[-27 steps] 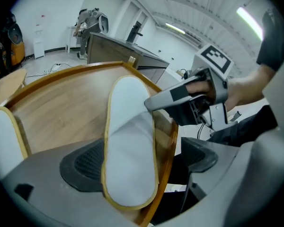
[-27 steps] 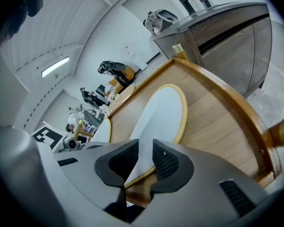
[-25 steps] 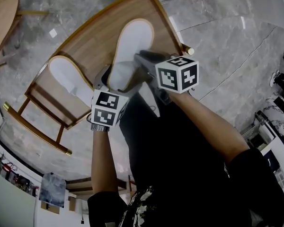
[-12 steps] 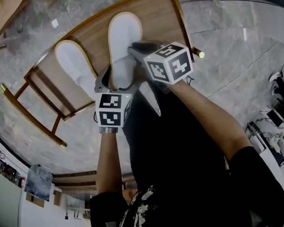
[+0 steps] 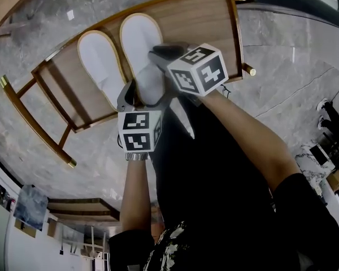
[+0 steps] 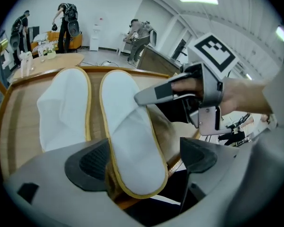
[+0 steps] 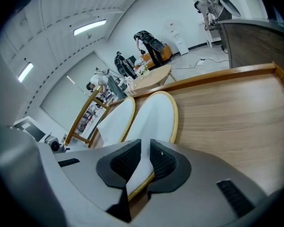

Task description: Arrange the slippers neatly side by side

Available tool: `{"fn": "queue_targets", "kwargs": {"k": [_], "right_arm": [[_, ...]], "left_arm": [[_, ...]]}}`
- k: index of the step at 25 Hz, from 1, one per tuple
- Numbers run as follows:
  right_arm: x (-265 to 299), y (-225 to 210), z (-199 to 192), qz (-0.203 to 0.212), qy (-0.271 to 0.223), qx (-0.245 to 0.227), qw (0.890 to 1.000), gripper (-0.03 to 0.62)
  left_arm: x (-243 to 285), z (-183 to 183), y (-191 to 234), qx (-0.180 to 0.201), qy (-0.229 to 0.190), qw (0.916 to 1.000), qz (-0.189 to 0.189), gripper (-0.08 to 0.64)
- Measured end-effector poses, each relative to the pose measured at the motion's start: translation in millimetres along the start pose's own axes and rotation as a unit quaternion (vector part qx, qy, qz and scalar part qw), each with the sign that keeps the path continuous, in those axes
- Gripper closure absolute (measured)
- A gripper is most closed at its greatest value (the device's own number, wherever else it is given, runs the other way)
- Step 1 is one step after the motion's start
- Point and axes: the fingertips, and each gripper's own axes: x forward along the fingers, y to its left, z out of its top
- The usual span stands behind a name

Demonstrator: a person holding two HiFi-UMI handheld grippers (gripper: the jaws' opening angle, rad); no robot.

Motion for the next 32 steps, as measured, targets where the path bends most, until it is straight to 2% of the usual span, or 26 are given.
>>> {"fn": "queue_targets", "kwargs": {"k": [11,16,21,26,28,29,30,31,32], "right_arm": [[12,8,10,0.0,-0.006,-0.035,0.999,0.548],[1,16,17,0.002,-0.026,-0.078,0.997,0.546],[-37,34,27,0.014,-0.058,-0.122,0.991,0.551],[-88,57,19,0.032,-0.083,-0.154,0.984,0.558],[-101,65,16,0.036,-0.093,-0.17,0.98,0.562],[-107,69,15,0.037,-0.098,-0.177,0.979,0.565],[-111,74,15,0.037,-0.105,-0.182,0.977,0.568],[-116,78,16,0.037,-0.112,-0.185,0.976,0.569],[-121,81,16,0.036,-0.119,-0.185,0.975,0.571]], "left_arm": [[-13,-8,11,-0.032,-0.024,0.9991,0.016,0.086],[-31,-16,16,-0.045,-0.04,0.9977,0.03,0.086],[-57,-7,16,-0.061,-0.094,0.9917,0.063,0.086],[-86,-5,2,-0.064,-0.122,0.986,0.094,0.088],[-102,-5,3,-0.071,-0.136,0.9812,0.117,0.102],[-112,-6,8,-0.075,-0.145,0.9765,0.14,0.171],[-123,-6,16,-0.079,-0.156,0.9702,0.168,0.416],[-134,-6,22,-0.079,-0.167,0.9639,0.192,0.526],[-142,-5,26,-0.075,-0.175,0.9598,0.206,0.526]]}}
